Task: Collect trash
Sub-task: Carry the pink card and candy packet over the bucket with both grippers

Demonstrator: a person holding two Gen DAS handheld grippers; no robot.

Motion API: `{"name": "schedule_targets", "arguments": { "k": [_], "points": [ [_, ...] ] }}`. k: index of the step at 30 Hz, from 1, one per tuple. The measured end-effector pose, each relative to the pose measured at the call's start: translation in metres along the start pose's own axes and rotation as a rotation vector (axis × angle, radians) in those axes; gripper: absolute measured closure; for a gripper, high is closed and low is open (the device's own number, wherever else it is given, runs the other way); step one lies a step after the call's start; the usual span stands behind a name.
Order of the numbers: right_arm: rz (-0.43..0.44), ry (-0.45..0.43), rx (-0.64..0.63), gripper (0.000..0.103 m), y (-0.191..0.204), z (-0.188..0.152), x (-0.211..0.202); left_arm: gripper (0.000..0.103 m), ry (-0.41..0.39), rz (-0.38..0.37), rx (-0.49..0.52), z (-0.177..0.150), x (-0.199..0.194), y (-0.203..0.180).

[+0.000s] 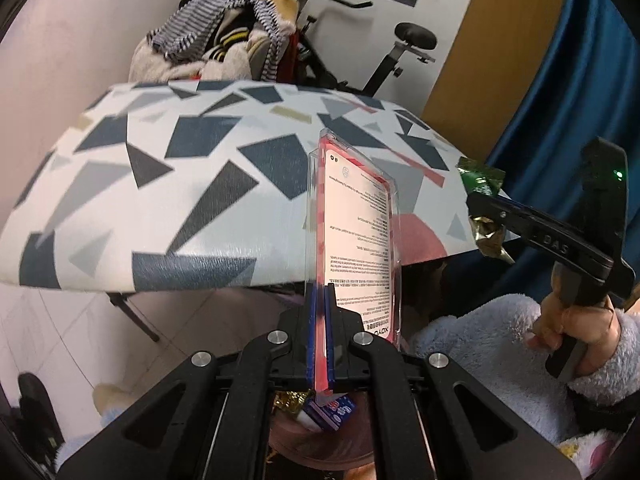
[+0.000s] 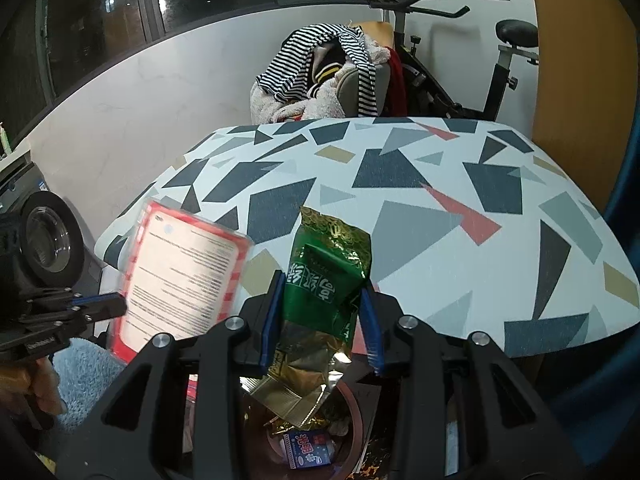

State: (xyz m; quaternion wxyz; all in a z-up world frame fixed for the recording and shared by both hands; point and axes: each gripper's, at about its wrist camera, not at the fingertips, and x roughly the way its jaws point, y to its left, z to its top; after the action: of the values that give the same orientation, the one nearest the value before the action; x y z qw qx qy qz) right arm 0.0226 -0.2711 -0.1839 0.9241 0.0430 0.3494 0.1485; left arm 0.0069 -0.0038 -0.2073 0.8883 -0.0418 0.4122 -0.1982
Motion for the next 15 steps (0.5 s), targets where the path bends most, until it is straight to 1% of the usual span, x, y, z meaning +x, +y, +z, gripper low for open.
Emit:
{"name": "schedule_targets", "arguments": {
  "k": [6,11,15],
  "points": [
    [-0.007,0.010,0.003,0.066,-0.003,-0.005,0.003,0.099,0.024,-0.002,0.013,-0.005,0.008,-0.002],
    [-0.002,0.021,0.020,0.066,-0.007,-0.006,0.005,0.099,0.070,0.004,0.002,-0.011,0.021,0.000],
    [-0.003,0.022,0.018,0.066,-0.007,-0.006,0.007,0.099,0.074,0.004,0.002,-0.012,0.022,0.001]
  ]
}}
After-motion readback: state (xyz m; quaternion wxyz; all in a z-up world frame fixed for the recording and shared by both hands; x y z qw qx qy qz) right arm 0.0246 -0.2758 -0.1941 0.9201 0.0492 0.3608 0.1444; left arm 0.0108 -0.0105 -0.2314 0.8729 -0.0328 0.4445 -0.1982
